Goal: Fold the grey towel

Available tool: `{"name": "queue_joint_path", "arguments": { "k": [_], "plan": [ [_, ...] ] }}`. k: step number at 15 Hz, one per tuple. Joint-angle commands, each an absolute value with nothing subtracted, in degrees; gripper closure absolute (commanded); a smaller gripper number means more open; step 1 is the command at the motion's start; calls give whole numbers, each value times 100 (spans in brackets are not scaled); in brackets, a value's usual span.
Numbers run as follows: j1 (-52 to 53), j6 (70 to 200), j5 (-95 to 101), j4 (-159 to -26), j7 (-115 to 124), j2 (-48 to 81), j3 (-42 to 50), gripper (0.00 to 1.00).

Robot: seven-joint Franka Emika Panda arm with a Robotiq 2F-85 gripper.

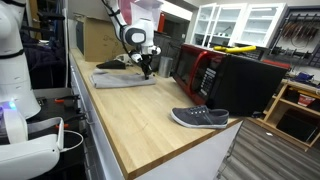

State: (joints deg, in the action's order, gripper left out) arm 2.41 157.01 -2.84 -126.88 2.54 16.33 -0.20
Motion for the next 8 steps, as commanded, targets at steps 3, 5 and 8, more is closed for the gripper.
{"name": "queue_joint_path", "arguments": {
  "k": [3, 5, 8],
  "plan": [
    [243, 15141, -674, -12827, 359, 1181, -300, 99],
    [258, 14933, -904, -12768, 332, 1146, -428, 99],
    [315, 14787, -1104, -12671, 342, 1141, -565, 99]
  ]
}}
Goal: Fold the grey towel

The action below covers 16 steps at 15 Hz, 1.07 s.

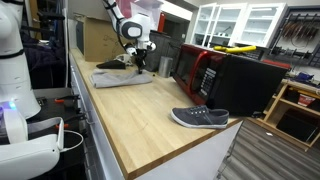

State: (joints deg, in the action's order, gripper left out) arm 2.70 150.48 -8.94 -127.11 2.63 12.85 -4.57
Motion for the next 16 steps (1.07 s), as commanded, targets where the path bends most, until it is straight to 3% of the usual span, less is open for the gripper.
{"name": "queue_joint_path", "arguments": {
  "k": [1, 11, 13, 16],
  "plan": [
    [335, 14794, -1143, -12639, 343, 1154, -601, 99],
    [510, 14909, -1251, -12353, 275, 1347, -750, 99],
    [389, 14641, -1715, -12345, -86, 1318, -941, 69],
    [171, 14281, -2545, -12514, -814, 1131, -1115, 46]
  ]
}}
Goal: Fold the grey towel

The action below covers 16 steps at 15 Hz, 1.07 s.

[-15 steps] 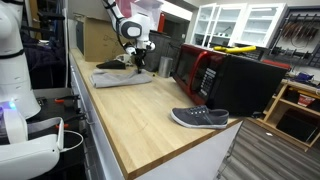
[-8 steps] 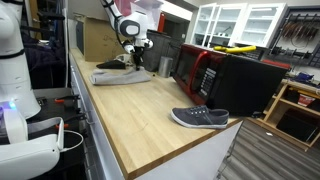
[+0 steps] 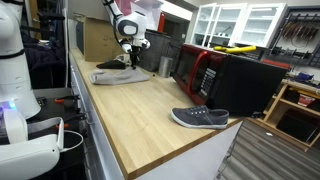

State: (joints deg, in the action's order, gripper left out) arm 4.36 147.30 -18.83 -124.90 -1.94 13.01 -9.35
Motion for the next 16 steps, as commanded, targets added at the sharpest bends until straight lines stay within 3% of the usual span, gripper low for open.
{"name": "queue_joint_path", "arguments": {
  "k": [1, 5, 7, 14, 16],
  "plan": [
    [104, 14203, -2715, -12618, -1016, 1040, -1088, 40],
    [-206, 14377, -2644, -13145, -1572, 508, -680, 9],
    [-437, 14268, -2673, -13214, -1952, 356, -411, 0],
    [-927, 12724, -2950, -12740, -2995, 589, 294, 0],
    [-868, 13007, -2951, -12900, -2913, 534, 315, 0]
  ]
}}
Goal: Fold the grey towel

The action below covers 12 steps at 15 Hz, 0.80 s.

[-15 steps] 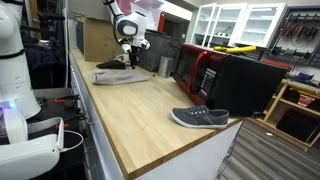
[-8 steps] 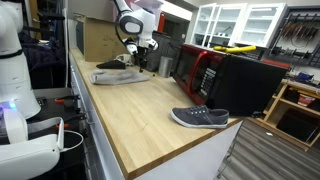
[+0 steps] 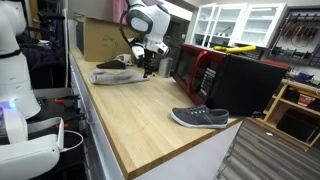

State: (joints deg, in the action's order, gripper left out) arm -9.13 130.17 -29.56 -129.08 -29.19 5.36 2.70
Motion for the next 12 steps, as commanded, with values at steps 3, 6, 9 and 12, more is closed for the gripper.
{"name": "queue_joint_path", "arguments": {
  "k": [3, 6, 9, 12],
  "plan": [
    [-883, 12888, -2952, -12860, -2917, 552, 331, 0],
    [-894, 12919, -3134, -12822, -3056, 642, 309, 0],
    [-835, 13052, -3289, -12616, -3259, 892, 195, 0],
    [-792, 13125, -3521, -12263, -3525, 1203, 41, 0]
  ]
}}
